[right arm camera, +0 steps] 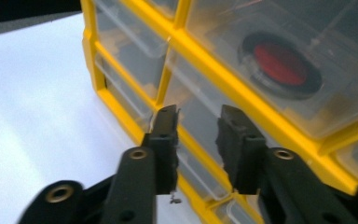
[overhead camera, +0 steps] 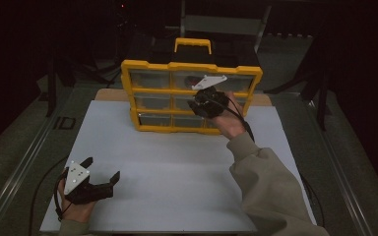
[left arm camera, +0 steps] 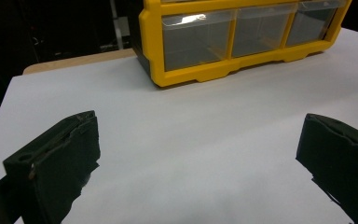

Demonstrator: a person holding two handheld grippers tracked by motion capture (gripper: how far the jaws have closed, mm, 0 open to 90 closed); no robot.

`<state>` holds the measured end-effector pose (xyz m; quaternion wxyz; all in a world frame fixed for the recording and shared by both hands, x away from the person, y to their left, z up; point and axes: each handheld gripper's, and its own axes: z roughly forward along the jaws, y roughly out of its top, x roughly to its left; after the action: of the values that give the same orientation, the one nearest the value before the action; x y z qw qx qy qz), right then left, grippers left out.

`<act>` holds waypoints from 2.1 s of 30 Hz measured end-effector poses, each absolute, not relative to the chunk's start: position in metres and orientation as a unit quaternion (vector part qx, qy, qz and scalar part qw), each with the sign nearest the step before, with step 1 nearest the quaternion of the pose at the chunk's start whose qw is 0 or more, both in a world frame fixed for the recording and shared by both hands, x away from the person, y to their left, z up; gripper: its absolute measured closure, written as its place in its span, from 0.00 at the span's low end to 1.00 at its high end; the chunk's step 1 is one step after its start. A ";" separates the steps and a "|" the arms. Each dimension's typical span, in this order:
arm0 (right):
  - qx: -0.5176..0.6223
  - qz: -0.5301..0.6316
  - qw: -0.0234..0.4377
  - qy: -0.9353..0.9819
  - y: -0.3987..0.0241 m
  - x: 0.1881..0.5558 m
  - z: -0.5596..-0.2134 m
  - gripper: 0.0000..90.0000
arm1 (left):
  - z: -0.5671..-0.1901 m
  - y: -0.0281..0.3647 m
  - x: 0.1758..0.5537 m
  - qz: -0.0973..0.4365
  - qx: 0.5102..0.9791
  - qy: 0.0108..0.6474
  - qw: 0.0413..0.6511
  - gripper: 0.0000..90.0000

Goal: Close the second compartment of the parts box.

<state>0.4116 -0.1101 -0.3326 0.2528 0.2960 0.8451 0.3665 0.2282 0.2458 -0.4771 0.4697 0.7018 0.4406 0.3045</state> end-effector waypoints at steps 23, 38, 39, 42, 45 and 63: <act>0.288 0.342 0.251 0.858 -0.148 0.359 -0.355 0.18 | -0.477 0.246 0.227 0.305 0.700 0.442 0.470 0.00; 0.324 0.395 0.265 0.818 -0.186 0.325 -0.383 0.12 | -0.477 0.247 0.226 0.307 0.698 0.442 0.473 0.00; 0.325 0.398 0.272 0.814 -0.189 0.322 -0.386 0.12 | -0.477 0.247 0.226 0.307 0.697 0.442 0.473 0.00; 0.334 0.405 0.290 0.800 -0.199 0.316 -0.395 0.12 | -0.477 0.246 0.226 0.306 0.696 0.443 0.474 0.00; 0.344 0.427 0.288 0.785 -0.211 0.310 -0.405 0.12 | -0.477 0.246 0.226 0.306 0.697 0.442 0.474 0.00; 0.383 0.505 0.306 0.710 -0.260 0.260 -0.458 0.11 | -0.478 0.245 0.226 0.310 0.696 0.444 0.472 0.00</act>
<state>0.2599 -0.2604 -0.4583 0.3063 0.3834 0.7098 0.5053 0.2264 0.2447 -0.4784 0.4723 0.6959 0.4437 0.3097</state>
